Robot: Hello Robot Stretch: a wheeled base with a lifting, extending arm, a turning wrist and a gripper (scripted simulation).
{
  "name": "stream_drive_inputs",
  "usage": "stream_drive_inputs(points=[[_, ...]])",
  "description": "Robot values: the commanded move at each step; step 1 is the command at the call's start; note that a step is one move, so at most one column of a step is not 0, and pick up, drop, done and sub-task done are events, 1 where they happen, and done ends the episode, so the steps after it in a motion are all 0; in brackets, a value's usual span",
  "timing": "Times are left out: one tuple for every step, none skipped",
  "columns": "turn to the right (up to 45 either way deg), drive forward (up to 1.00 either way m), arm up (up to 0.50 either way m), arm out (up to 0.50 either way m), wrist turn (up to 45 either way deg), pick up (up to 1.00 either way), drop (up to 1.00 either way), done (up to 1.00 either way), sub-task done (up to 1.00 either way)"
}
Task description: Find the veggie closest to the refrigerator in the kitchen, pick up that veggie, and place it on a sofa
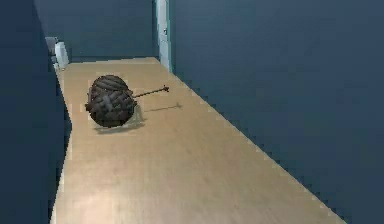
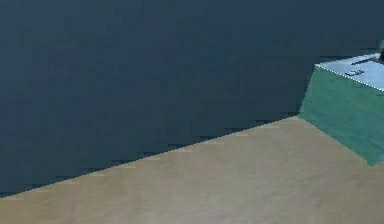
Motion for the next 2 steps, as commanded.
stream_drive_inputs(points=[[0.0,1.00,0.00,0.00,0.0,0.00,0.00,0.00,0.00],[0.0,1.00,0.00,0.00,0.0,0.00,0.00,0.00,0.00]])
